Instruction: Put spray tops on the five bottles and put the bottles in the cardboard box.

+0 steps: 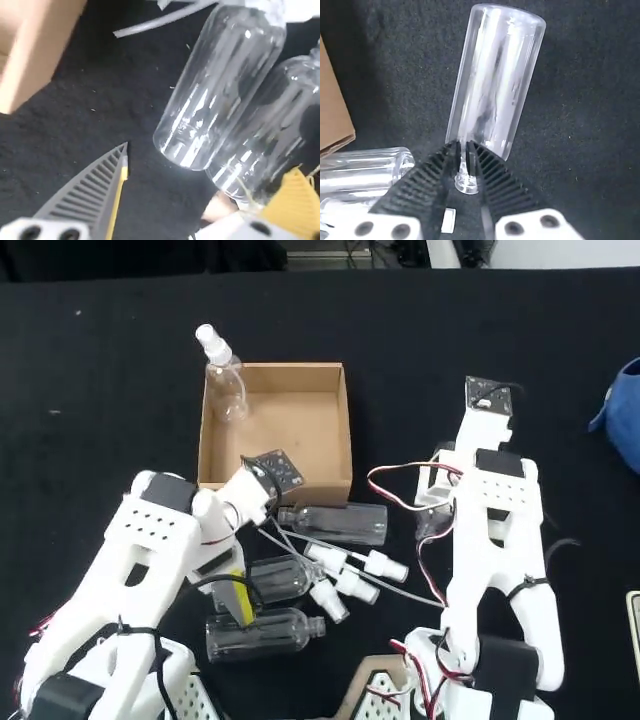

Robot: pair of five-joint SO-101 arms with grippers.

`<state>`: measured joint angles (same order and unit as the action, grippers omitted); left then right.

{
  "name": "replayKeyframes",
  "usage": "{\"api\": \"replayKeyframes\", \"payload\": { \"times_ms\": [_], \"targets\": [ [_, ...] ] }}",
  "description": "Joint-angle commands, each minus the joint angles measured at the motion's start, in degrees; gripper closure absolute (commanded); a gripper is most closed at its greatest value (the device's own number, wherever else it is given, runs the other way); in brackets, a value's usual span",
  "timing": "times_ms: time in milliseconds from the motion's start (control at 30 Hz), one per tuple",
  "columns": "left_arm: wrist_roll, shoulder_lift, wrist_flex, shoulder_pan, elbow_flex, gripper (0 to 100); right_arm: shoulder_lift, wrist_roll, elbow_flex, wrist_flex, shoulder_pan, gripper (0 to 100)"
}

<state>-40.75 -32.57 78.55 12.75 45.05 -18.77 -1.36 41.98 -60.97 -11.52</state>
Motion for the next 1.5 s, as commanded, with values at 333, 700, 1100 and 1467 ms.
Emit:
{"api": "replayKeyframes", "payload": {
  "times_ms": [333, 700, 1100, 1467],
  "targets": [
    [7.3, -1.2, -7.0, 1.1, 0.8, 66, -2.6, 0.4, -3.0, 0.1, -1.1, 98.6],
    [10.7, -1.6, -14.0, 2.2, 8.0, 66, -2.6, 0.4, -3.0, 0.1, -1.1, 98.6],
    [15.7, -1.0, -17.3, 6.6, 11.0, 66, -2.6, 0.4, -3.0, 0.1, -1.1, 98.6],
    [15.3, -1.0, -16.9, 5.4, 11.0, 83, -2.6, 0.4, -2.9, 0.1, -1.1, 98.6]
  ]
}}
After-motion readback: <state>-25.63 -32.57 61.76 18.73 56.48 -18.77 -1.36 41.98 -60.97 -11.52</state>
